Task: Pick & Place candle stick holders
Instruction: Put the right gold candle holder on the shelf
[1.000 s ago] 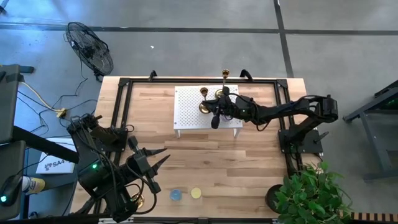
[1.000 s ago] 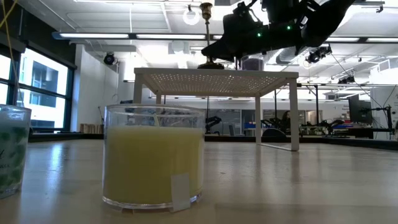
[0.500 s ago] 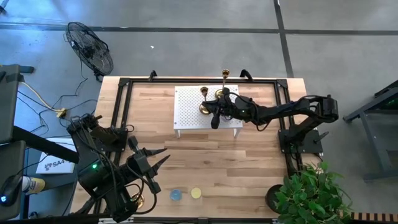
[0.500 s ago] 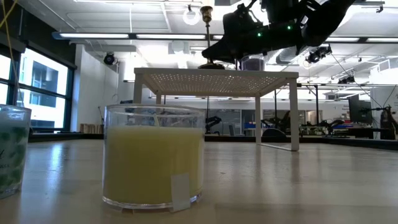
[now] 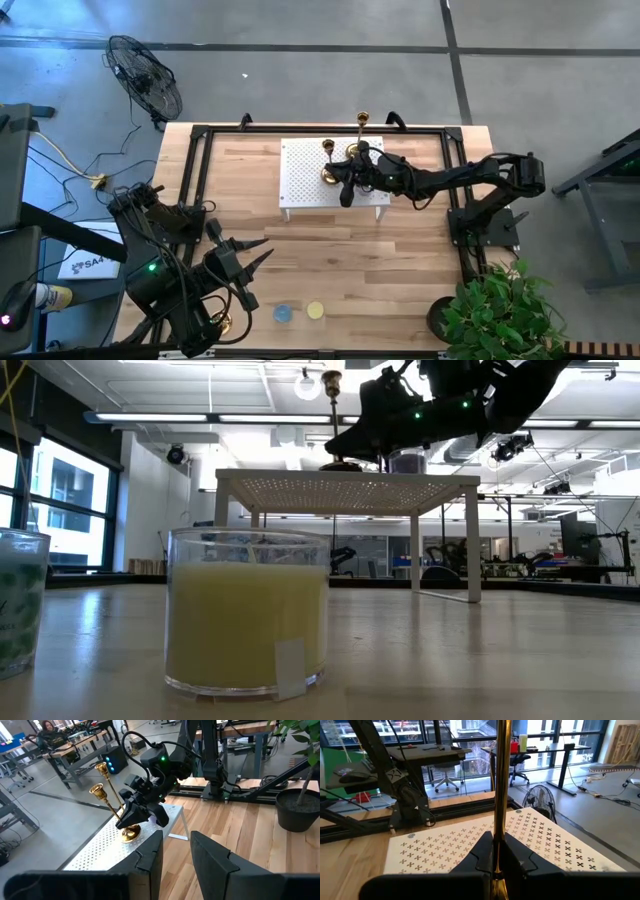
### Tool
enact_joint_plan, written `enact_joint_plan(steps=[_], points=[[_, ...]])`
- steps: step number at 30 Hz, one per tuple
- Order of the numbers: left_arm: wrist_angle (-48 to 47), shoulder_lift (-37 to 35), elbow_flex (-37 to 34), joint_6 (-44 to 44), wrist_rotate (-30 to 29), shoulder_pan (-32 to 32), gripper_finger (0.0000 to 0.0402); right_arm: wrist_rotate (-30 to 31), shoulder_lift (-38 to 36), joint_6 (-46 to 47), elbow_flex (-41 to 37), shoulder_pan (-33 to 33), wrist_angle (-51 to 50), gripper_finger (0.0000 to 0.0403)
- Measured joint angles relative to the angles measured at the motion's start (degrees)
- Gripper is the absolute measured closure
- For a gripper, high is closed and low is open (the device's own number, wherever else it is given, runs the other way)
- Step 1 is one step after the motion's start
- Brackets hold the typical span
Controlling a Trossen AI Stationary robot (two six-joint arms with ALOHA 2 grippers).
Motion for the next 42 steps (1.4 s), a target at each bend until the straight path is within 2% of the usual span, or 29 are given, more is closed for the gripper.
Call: enact_joint_plan(steps=[11,21,28,32,36,42], points=[[0.0,0.0,0.0,0.0,0.0,0.0,0.0305,-4.5,0.2,-2.2,4.2,0.0,-2.7,0.0393],[0.0,0.0,0.0,0.1,-0.2,0.0,0.0305,-3.2,0.2,-3.5,4.8,2.3,-4.9,0.0393],[0.0,0.0,0.0,0.2,-0.2,0.0,0.0305,3.4,0.2,-5.9,4.9,5.5,-4.7,0.0393],[0.0,0.0,0.0,0.2,-0.2,0.0,0.0305,12.7,0.2,-9.9,4.9,8.6,-4.1,0.0393],[0.0,0.0,0.0,0.2,-0.2,0.0,0.0305,18.1,0.2,-12.2,4.9,12.3,-2.6,0.0393],[0.0,0.0,0.0,0.2,-0.2,0.0,0.0305,31.4,0.8,-17.1,7.6,19.4,-3.5,0.0393]])
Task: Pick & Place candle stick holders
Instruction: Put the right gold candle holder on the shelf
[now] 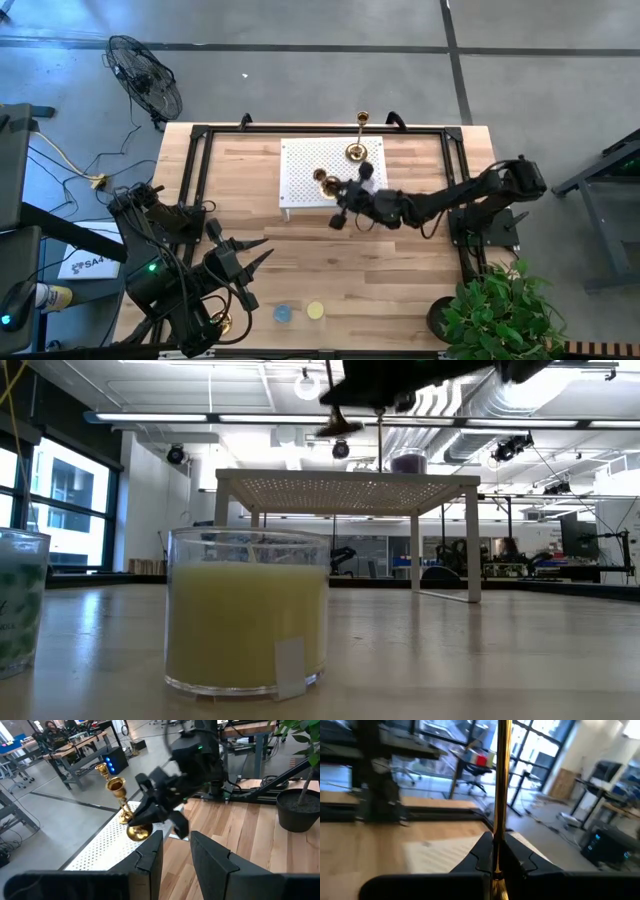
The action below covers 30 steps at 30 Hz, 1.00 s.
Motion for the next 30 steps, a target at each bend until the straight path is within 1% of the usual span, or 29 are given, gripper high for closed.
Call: enact_joint_plan(steps=[4,6,9,11,14,19,22,26,30], points=[[0.0,0.0,0.0,0.0,0.0,0.0,0.0305,1.5,2.8,-0.5,3.4,3.6,-0.2,0.0393],[0.0,0.0,0.0,0.0,0.2,0.0,0.0305,4.1,5.7,-1.6,5.2,4.5,-0.3,0.0393],[0.0,0.1,0.0,-0.1,1.0,0.0,0.0305,7.2,10.6,-2.1,7.9,4.6,-0.1,0.0393],[0.0,0.1,0.0,-0.2,1.7,0.0,0.0305,7.7,13.6,-3.1,9.5,4.0,0.8,0.0393],[0.1,0.1,0.0,-0.4,2.8,0.0,0.0305,8.3,15.8,-4.4,10.9,2.9,2.9,0.0393],[0.0,0.2,0.0,-0.4,4.3,0.0,0.0305,9.3,14.9,-6.9,10.6,1.8,7.4,0.0393],[0.0,0.2,0.0,-0.3,4.8,0.0,0.0305,9.7,13.6,-6.7,10.6,1.1,7.2,0.0393],[0.0,0.2,0.0,-0.2,5.3,0.0,0.0305,7.8,13.3,-1.5,10.6,0.0,3.4,0.0393],[0.0,0.2,0.0,-0.2,5.5,0.0,0.0305,7.2,13.3,3.1,10.6,-1.2,-1.7,0.0393]])
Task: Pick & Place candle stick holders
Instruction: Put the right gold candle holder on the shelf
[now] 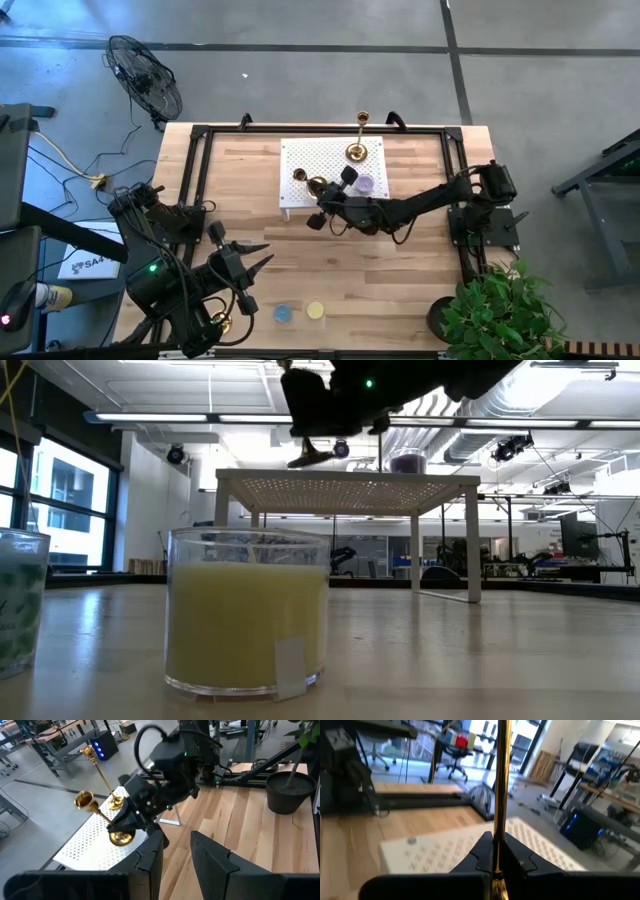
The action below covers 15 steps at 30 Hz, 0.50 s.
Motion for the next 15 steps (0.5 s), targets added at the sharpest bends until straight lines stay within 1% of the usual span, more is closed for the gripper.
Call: enact_joint_plan(steps=[3,8,10,13,15], points=[[0.0,0.0,0.0,0.0,0.0,0.0,0.0305,-0.1,0.0,1.5,0.0,-0.4,-2.3,0.0393],[0.0,0.0,0.0,0.0,-0.4,0.0,0.0305,0.0,0.0,1.7,0.0,-0.4,-2.8,0.0393],[0.0,0.0,0.0,-0.2,-0.4,0.0,0.0305,0.0,0.0,3.5,0.0,-0.6,-3.7,0.0393],[0.0,0.0,0.0,-0.7,-0.3,0.0,0.0305,-2.1,0.0,7.7,0.0,-1.5,-5.9,0.0393],[0.0,0.0,0.0,-0.8,-0.2,0.0,0.0305,-2.5,-0.1,8.5,-0.4,-1.9,-6.0,0.0393]])
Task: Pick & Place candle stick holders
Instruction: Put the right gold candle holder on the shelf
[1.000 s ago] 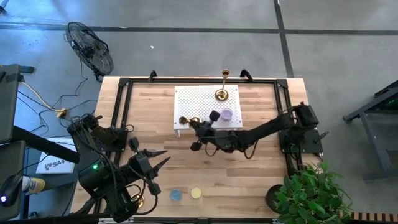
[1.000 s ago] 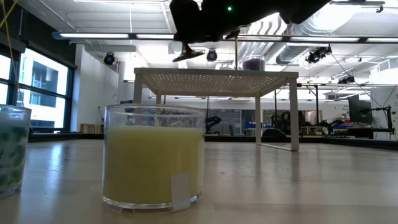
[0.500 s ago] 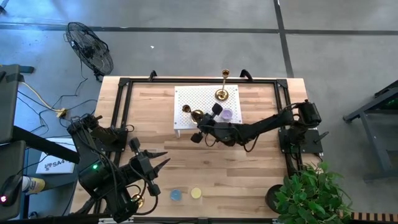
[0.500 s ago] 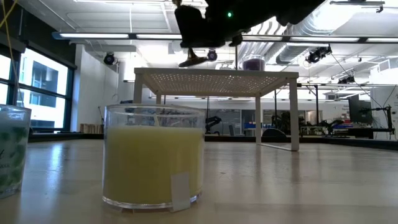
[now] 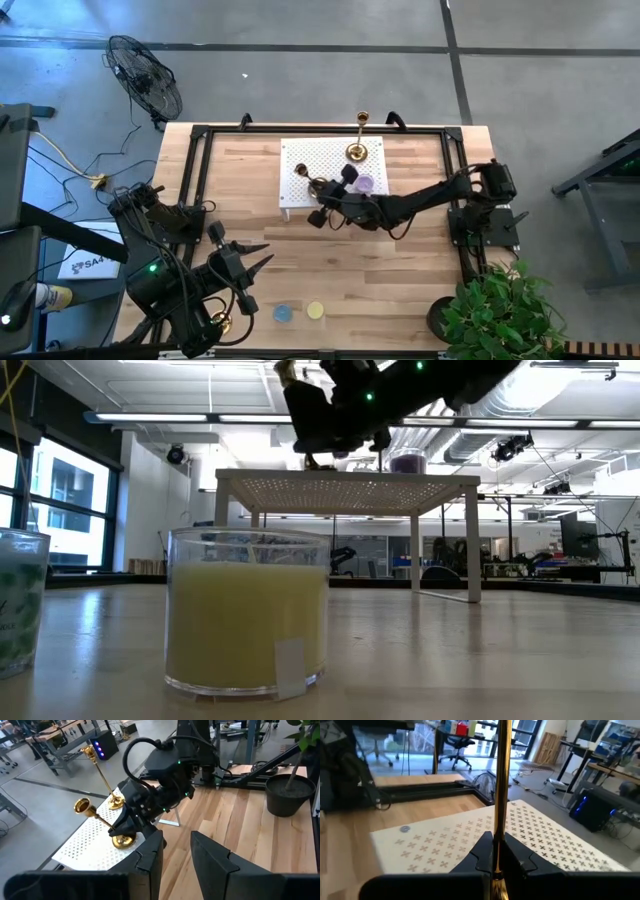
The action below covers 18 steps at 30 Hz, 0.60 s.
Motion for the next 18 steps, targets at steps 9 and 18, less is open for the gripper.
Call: enact_joint_plan(steps=[9,18], points=[[0.0,0.0,0.0,0.0,0.2,0.0,0.0305,-1.6,-0.2,3.4,-4.1,-1.0,6.0,0.0393],[0.0,0.0,0.0,0.0,0.2,0.0,0.0305,-1.1,-0.2,3.3,-4.3,-1.0,5.8,0.0381]])
